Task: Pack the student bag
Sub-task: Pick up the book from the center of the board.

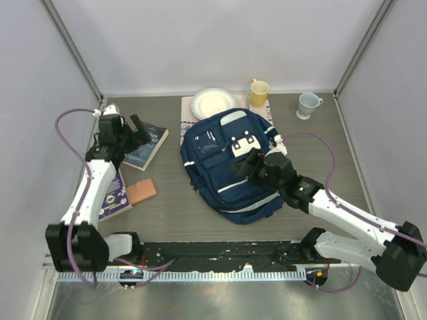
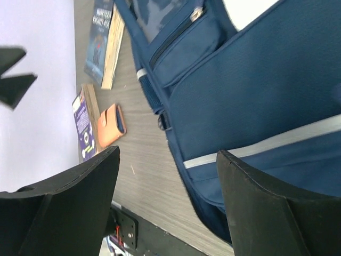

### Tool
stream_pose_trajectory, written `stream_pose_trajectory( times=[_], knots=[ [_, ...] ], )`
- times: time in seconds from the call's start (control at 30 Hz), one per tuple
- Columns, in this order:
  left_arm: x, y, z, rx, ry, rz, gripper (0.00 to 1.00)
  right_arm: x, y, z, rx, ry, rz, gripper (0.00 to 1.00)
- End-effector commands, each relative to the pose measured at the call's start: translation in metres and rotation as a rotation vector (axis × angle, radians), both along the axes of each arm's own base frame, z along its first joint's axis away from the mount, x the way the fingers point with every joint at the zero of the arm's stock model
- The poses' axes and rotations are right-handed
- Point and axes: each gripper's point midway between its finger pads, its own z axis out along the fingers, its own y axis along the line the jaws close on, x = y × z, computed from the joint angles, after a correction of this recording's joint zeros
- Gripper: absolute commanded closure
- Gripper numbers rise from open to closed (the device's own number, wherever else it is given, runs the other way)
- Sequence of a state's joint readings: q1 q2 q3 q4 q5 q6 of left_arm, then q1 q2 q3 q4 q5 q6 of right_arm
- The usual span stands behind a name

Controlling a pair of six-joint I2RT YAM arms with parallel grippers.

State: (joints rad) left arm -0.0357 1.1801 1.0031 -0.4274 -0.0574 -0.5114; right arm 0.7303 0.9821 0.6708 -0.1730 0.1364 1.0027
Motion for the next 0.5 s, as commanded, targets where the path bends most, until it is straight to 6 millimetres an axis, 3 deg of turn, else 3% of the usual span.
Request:
stream_pose_trajectory(
  times=[0.0,0.03,0.1,0.13,0.17,0.23,0.27,0.33,0.37,0.4,0.47],
  knots=[
    [0.04,0.018,0.009,-0.062,-0.031,-0.054,0.0,0.012,0.041,0.054,0.098,-0.145,0.059,0.22],
    [0.052,0.032,0.008,-0.046,-0.024,-0.033,0.0,0.015,0.048,0.049,0.09,-0.132,0.067,0.22],
    [0.069,0.042,0.006,-0.011,-0.037,-0.061,0.0,0.012,0.06,0.051,0.109,-0.135,0.103,0.22],
    [0.079,0.051,0.016,0.011,-0.055,-0.059,0.01,0.013,0.068,0.049,0.112,-0.135,0.12,0.21],
    [0.088,0.056,-0.005,0.036,0.005,-0.08,0.0,0.013,0.072,0.05,0.116,-0.137,0.138,0.22],
    [0.103,0.063,-0.01,0.073,0.022,-0.095,0.0,0.015,0.079,0.052,0.117,-0.143,0.154,0.22],
    [0.109,0.067,-0.027,0.081,0.068,-0.102,0.0,0.017,0.084,0.046,0.107,-0.13,0.167,0.22],
    [0.116,0.077,-0.038,0.116,0.101,-0.091,0.0,0.022,0.093,0.051,0.113,-0.145,0.186,0.21],
    [0.121,0.081,-0.053,0.127,0.12,-0.086,0.0,0.025,0.099,0.04,0.096,-0.124,0.199,0.21],
    [0.126,0.09,-0.057,0.139,0.116,-0.079,0.0,0.026,0.107,0.047,0.11,-0.136,0.224,0.21],
    [0.132,0.099,-0.066,0.134,0.142,-0.07,0.0,0.033,0.119,0.032,0.088,-0.106,0.243,0.22]
  ],
)
